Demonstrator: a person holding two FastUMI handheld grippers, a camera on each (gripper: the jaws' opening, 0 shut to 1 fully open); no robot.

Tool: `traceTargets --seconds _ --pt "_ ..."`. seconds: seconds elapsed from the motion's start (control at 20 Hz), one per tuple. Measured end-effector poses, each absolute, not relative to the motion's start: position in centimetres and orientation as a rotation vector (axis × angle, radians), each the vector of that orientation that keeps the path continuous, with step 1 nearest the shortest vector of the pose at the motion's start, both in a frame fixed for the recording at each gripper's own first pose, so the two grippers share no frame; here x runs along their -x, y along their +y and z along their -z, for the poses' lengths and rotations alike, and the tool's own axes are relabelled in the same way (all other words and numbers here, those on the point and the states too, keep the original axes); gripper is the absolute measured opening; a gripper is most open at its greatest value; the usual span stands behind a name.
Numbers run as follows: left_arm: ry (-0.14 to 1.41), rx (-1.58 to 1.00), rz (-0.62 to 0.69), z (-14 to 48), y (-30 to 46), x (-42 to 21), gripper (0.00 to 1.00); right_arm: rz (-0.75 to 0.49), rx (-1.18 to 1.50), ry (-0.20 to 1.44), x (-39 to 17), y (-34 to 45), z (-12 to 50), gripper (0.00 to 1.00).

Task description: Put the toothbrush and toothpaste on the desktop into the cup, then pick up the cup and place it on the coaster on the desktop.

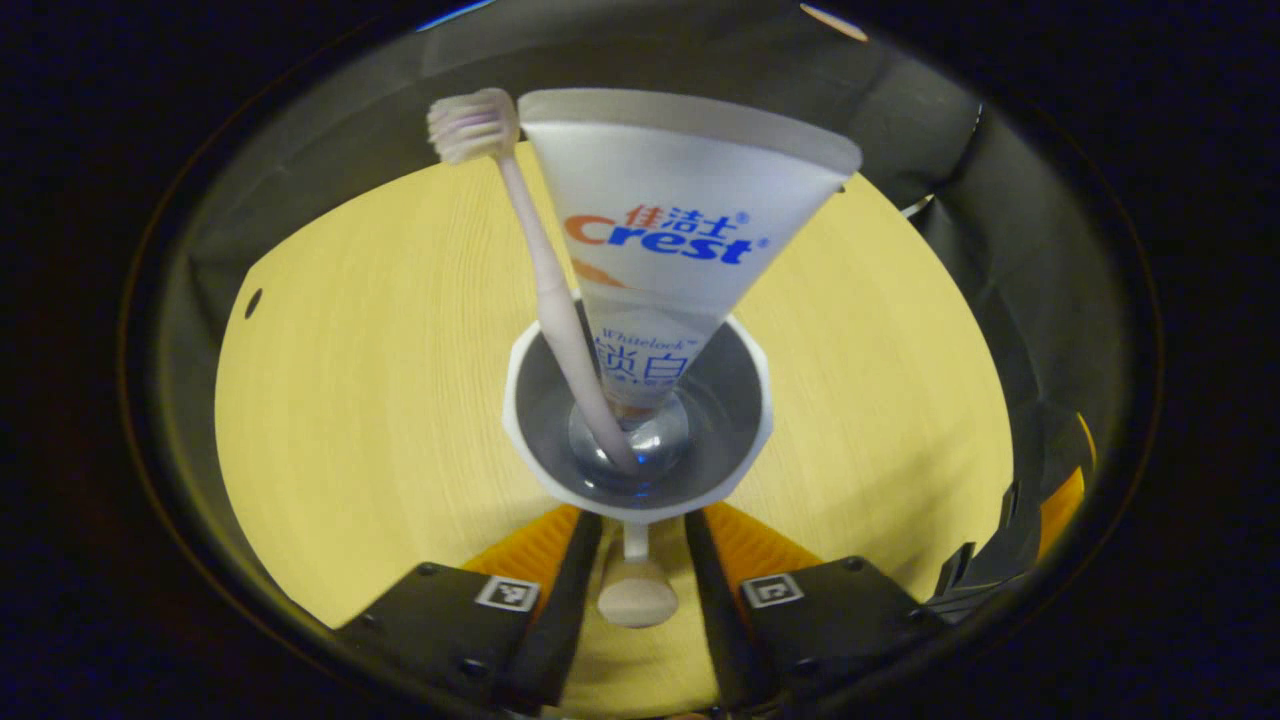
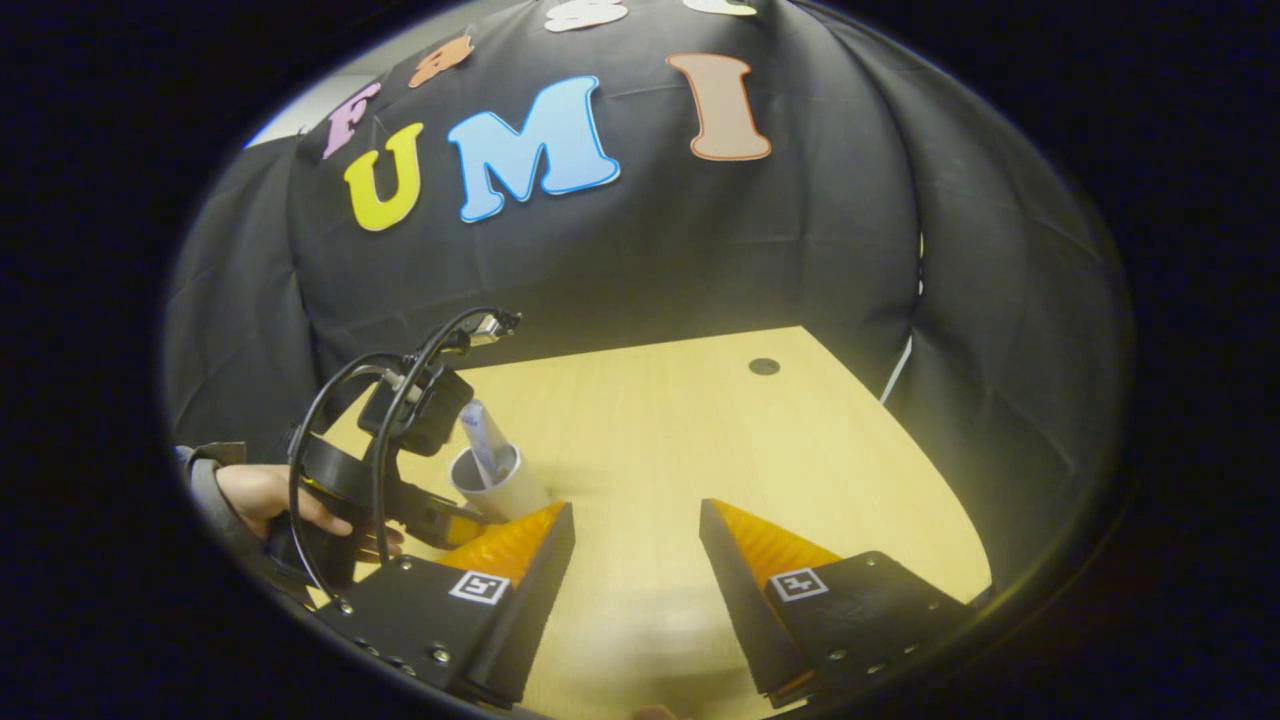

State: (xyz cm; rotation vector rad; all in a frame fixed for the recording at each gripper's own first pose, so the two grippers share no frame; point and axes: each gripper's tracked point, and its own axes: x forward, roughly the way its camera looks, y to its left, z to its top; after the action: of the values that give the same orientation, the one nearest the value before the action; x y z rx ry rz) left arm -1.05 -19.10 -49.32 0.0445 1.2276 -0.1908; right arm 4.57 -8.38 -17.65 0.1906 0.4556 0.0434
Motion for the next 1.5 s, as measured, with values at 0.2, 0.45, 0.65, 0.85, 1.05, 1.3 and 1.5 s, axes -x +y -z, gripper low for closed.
traceTargets --seconds 0.2,0.45,0.65,0.85,1.05,1.3,1.5 --pt "1.159 0.001 0.164 46.9 -18.8 2.4 0.82 -0.087 -0.163 0.412 -4.4 -8.0 16.0 0.79" --pt "0.971 0.042 0.13 41.4 -17.1 5.0 0.86 -0.152 -0.114 0.354 -3.8 -6.9 13.5 0.79" --pt "0.756 0.073 0.085 35.5 -14.7 6.9 0.86 -0.186 -0.081 0.302 -3.0 -5.9 11.6 0.79" --pt "0.56 0.096 0.062 30.8 -12.9 8.5 0.86 -0.184 -0.061 0.257 -2.2 -4.7 10.1 0.79" --pt "0.374 0.084 0.05 27.4 -11.5 10.2 0.86 -0.169 -0.046 0.203 -1.2 -3.1 8.4 0.79" --pt "0.227 0.018 0.054 22.5 -9.2 11.8 0.86 -0.159 -0.019 0.135 0.3 -0.6 6.1 0.79" --pt "0.148 -0.028 0.069 20.2 -7.7 12.0 0.9 -0.126 -0.023 0.121 0.8 1.1 5.6 0.79"
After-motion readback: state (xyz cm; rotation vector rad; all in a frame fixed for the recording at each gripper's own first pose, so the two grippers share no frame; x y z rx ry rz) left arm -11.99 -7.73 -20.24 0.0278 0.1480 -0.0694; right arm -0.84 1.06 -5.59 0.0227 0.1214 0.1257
